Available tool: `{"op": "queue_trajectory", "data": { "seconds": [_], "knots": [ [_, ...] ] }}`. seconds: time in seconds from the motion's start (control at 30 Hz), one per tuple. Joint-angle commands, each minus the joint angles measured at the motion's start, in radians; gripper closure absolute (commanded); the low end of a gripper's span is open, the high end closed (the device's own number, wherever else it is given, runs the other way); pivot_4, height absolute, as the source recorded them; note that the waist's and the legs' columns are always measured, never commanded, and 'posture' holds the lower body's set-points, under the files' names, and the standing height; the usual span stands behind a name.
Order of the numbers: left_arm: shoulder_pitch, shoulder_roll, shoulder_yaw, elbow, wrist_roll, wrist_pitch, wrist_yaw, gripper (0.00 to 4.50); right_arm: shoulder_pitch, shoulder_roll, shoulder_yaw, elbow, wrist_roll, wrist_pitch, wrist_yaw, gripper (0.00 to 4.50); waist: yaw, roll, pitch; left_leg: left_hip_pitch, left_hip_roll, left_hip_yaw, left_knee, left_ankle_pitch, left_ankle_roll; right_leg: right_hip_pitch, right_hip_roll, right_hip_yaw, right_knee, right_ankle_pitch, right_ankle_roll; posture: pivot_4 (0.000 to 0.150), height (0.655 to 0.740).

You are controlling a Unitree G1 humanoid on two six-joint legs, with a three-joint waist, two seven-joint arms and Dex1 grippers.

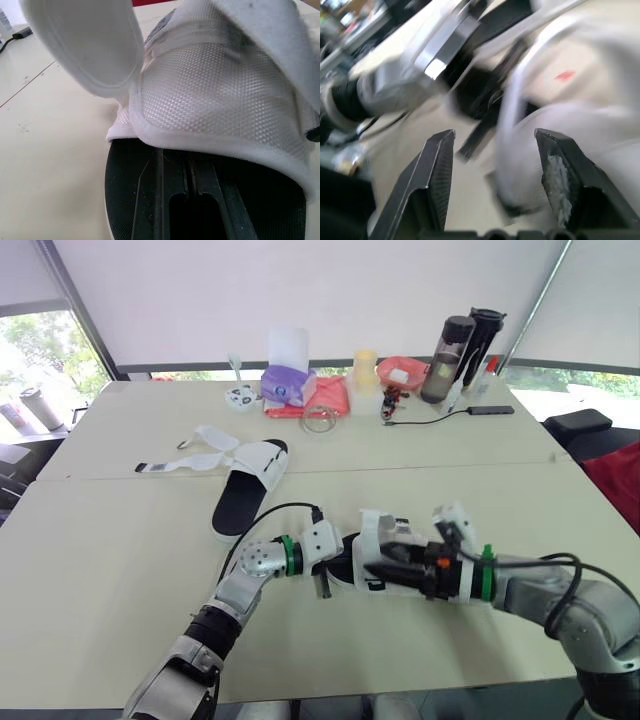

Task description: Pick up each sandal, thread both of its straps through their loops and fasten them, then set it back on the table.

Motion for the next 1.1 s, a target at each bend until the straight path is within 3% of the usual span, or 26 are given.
{"op": "queue_trajectory", "data": {
  "seconds": [0.03,0.2,0.37,0.4,0.9,1.1],
  "knots": [
    [0.011,0.004,-0.014,0.061,0.041,0.023,0.006,4.50,-0.036,0.030,-0.041,-0.006,0.096,0.049,-0.043,1.66,0.000,0.000,0.000,0.000,0.000,0.000,0.000,0.000,0.001,0.000,0.000,0.000,0.000,0.000,0.000,0.150,0.7400],
    [0.015,0.003,-0.012,0.062,0.042,0.023,0.011,4.50,-0.052,0.030,-0.012,0.005,0.088,0.073,-0.075,1.66,0.000,0.001,0.000,-0.003,0.000,0.000,0.000,0.002,0.003,-0.001,0.001,0.000,0.000,0.000,0.000,0.150,0.7400],
    [0.022,0.003,-0.013,0.060,0.045,0.024,0.015,4.50,-0.045,0.023,-0.004,0.002,0.099,0.084,-0.071,4.14,0.000,0.001,0.000,-0.003,0.000,0.000,0.000,0.001,0.002,-0.002,0.001,0.000,0.000,0.000,0.000,0.150,0.7400],
    [0.022,0.003,-0.013,0.059,0.044,0.026,0.016,4.50,-0.045,0.021,-0.004,0.002,0.102,0.087,-0.071,4.37,0.000,0.001,0.000,-0.003,0.000,0.000,0.000,0.001,0.002,-0.002,0.001,0.000,0.000,0.000,0.000,0.150,0.7400],
    [0.022,0.002,-0.013,0.061,0.044,0.026,0.016,4.50,-0.014,-0.004,0.010,-0.025,0.112,0.152,-0.088,4.37,0.000,0.001,0.000,-0.003,0.000,0.000,0.000,0.001,0.002,-0.002,0.001,0.000,0.000,0.000,0.000,0.150,0.7400],
    [0.021,-0.005,-0.015,0.065,0.045,0.025,0.017,4.50,0.033,-0.028,0.069,-0.065,0.050,0.151,-0.118,4.37,0.000,0.001,0.000,-0.003,0.000,0.000,0.000,0.001,0.002,-0.002,0.000,0.000,0.000,0.000,0.000,0.150,0.7400]
  ]
}}
